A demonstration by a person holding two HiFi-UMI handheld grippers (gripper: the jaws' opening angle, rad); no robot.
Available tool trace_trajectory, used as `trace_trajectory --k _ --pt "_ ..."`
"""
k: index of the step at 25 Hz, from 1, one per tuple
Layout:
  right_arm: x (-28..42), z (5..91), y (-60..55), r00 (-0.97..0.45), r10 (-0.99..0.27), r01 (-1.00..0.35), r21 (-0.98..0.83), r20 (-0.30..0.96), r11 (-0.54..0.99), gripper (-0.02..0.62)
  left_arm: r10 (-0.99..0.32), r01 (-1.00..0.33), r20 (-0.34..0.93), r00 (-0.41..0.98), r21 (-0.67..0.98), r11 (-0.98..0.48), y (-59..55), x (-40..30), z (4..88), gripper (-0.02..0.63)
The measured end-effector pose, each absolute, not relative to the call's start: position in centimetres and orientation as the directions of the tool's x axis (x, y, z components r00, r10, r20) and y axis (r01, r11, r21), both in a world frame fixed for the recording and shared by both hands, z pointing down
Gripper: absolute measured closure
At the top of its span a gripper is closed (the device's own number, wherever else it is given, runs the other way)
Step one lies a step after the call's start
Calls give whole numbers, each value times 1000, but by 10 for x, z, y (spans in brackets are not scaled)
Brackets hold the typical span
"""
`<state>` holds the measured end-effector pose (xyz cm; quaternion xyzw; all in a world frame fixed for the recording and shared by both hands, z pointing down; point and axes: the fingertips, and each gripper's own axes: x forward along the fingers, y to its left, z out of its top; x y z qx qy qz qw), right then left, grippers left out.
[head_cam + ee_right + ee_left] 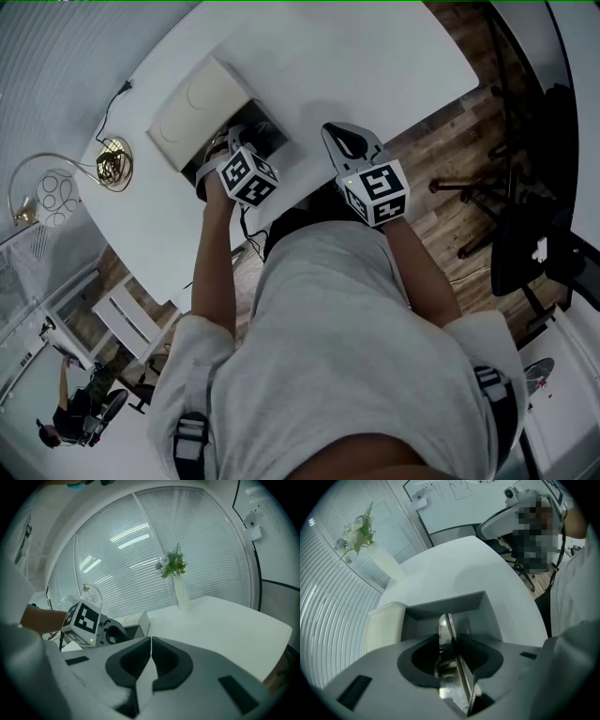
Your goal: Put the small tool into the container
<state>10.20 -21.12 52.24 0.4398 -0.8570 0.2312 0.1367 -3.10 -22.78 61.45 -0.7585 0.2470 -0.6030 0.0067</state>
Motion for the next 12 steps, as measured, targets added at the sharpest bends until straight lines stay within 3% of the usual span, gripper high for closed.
trace_trajectory --k 12 --pt "107 510 -214 -579 -698 -815 -264 422 516 568 -403 -390 900 164 -317 -865 -227 -23 607 465"
